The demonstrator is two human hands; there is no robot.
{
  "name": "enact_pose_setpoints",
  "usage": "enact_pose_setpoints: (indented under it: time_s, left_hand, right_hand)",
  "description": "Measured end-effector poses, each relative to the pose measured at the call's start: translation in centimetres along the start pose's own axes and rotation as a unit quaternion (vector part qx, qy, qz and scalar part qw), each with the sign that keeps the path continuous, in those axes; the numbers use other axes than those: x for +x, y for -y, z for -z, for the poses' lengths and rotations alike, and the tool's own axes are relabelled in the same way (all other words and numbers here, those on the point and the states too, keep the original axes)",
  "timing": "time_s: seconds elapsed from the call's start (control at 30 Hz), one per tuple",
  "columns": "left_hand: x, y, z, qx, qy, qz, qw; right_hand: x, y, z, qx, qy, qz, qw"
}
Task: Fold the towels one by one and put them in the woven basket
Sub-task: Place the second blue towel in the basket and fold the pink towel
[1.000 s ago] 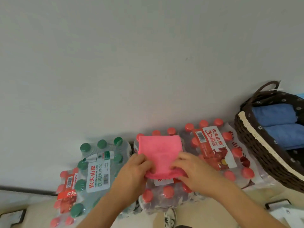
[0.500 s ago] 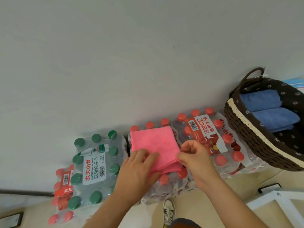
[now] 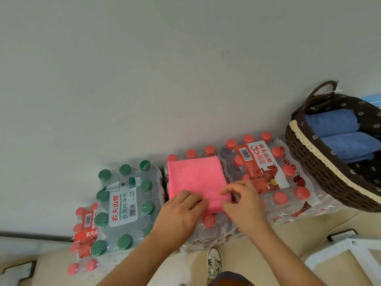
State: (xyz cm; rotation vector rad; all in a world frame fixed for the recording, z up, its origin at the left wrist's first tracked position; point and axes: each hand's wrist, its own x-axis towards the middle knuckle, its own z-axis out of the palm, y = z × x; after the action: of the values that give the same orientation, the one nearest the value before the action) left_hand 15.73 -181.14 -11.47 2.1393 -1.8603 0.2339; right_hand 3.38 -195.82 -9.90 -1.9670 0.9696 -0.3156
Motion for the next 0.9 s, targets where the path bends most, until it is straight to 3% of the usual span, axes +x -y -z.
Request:
enact_pose_setpoints:
  time_s: [0.17,0.3,0.4,0.5,0.63,0.9]
  left_hand:
    - [-0.3,-0.4,0.1,-0.031,0.04,0.012,0.999]
    - [-0.6,-0.5,0.4,-0.016,0.055,0.025,0.998]
    - [-0.3,-0.8,0.9,0.008,0.063,0.013,0.998]
    - [0.5,-0.3,1.2,0.004,0.081,0.033,0.996]
    - [1.5,1.0,1.1,-0.031,0.121,0.068,0.99]
    - [0.6,0.7,2.2,-0.016,0.16,0.048,0.986]
  right_hand:
    - [-0.4,-1.2,-0.7,-0.112,-0.021,0.089,0.989]
    - [-0.6,-0.6,-0.6,-0.254,-0.036,0.247,0.934]
    - [-1.0,-0.4,-0.5,-0.326,0.023,0.32,0.889]
    - [-0.9,-0.8,-0.3,-0.346,0.073,0.331,0.875]
    - [0.0,-0.1,-0.3,-0.381,0.082,0.328,0.86]
    - [0.9,-0.1,0.1,-0.428,0.107,0.385,0.811]
